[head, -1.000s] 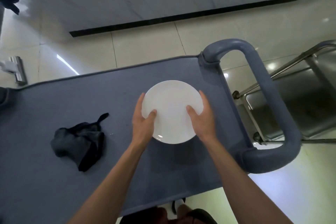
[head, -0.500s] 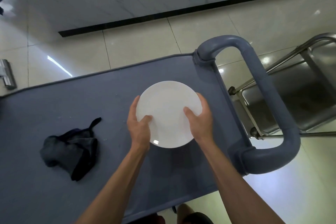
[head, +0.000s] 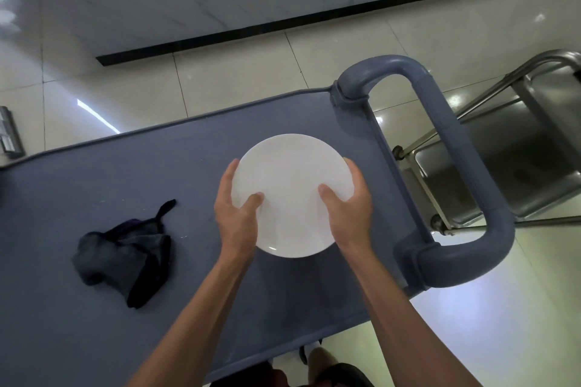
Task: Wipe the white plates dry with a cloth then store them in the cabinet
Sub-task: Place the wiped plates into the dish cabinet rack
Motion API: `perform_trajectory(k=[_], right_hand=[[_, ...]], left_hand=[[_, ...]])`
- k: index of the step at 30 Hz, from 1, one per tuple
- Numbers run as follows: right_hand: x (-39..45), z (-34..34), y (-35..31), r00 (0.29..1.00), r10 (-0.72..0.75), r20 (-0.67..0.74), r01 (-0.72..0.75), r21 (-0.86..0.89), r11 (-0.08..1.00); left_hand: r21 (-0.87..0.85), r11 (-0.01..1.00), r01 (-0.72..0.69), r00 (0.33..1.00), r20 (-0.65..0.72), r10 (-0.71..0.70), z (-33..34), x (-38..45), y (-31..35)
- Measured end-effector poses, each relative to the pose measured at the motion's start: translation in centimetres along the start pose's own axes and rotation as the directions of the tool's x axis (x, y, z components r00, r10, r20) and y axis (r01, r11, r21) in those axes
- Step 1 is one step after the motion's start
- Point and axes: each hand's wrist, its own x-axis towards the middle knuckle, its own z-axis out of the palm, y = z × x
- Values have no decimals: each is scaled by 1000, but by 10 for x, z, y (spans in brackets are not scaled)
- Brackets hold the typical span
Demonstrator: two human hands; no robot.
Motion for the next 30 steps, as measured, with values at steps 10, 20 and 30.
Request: perform_trajectory(k=[10,20,30], right_hand=[[-28,-6,-10,996,-89,16,90,-112,990],[-75,-28,-12,990,-64,-124,49,-126,991],[-131,-102,-3,912,15,-410,-57,-90,994]], left_hand=[[259,952,-164,983,120,137,-18,-10,10],[393,830,-395,899,351,262,-20,-22,10],[326,771,-547,745,609,271,32,-79,15]])
